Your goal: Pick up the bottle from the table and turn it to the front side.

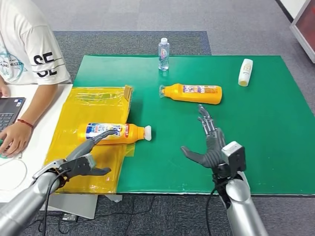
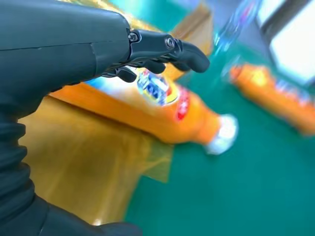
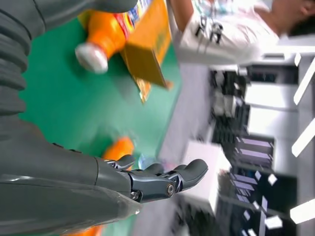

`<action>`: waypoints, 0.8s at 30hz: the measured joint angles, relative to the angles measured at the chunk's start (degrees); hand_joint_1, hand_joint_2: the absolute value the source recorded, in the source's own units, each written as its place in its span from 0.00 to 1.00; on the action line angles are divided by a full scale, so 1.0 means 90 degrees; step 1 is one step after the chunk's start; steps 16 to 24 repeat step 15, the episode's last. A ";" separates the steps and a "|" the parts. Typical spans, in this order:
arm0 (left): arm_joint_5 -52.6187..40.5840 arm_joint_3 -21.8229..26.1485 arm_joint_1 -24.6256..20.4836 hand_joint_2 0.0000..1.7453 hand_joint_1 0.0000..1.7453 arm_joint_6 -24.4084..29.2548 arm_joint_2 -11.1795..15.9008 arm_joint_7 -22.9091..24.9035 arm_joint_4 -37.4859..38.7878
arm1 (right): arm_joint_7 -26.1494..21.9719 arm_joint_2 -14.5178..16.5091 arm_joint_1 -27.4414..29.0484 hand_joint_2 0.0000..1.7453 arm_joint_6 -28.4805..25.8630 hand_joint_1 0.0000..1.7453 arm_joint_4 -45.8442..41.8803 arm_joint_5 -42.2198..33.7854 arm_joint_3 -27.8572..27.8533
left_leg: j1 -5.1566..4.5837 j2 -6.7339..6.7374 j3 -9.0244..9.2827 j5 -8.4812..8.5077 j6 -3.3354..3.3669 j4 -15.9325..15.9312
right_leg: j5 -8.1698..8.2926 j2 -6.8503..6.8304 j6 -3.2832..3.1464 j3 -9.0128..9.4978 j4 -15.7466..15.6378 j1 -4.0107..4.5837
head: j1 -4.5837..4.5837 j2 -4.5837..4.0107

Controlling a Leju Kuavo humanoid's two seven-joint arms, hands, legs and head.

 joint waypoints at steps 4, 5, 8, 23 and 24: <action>-0.0512 0.0993 0.1032 1.00 0.00 0.0293 -0.0530 -0.0173 -0.1159 | -0.0075 -0.0050 0.0549 1.00 -0.0207 0.00 -0.1042 0.0313 -0.0331 | 0.0000 0.0000 0.0030 -0.0030 0.0005 0.0000 | -0.0027 -0.0001 0.0004 0.0034 -0.0001 -0.0001 | 0.0000 0.0000; -0.0678 0.1184 0.1225 1.00 0.00 0.0417 -0.0688 -0.0257 -0.1425 | -0.0118 -0.0052 0.0669 1.00 -0.0268 0.00 -0.1291 0.0385 -0.0394 | 0.0000 -0.0001 0.0039 -0.0037 0.0006 0.0000 | -0.0034 -0.0002 0.0005 0.0044 -0.0001 -0.0002 | -0.0001 0.0000; -0.1121 0.1700 0.1661 1.00 0.00 0.0947 -0.1335 -0.0593 -0.2262 | -0.0391 -0.0023 0.0983 1.00 -0.0500 0.00 -0.2080 0.0606 -0.0570 | -0.0001 -0.0004 0.0057 -0.0051 0.0011 0.0000 | -0.0049 -0.0005 0.0012 0.0067 -0.0001 -0.0003 | -0.0001 0.0000; -0.1192 0.2293 0.1962 1.00 0.00 0.1261 -0.2463 -0.0875 -0.3636 | -0.0639 0.0158 0.1283 1.00 -0.0625 0.00 -0.3360 0.0745 -0.0804 | 0.0000 -0.0005 0.0071 -0.0062 0.0016 0.0000 | -0.0056 -0.0006 0.0014 0.0084 -0.0001 -0.0004 | 0.0000 0.0000; -0.1192 0.2293 0.1962 1.00 0.00 0.1261 -0.2463 -0.0875 -0.3636 | -0.0639 0.0158 0.1283 1.00 -0.0625 0.00 -0.3360 0.0745 -0.0804 | 0.0000 -0.0005 0.0071 -0.0062 0.0016 0.0000 | -0.0056 -0.0006 0.0014 0.0084 -0.0001 -0.0004 | 0.0000 0.0000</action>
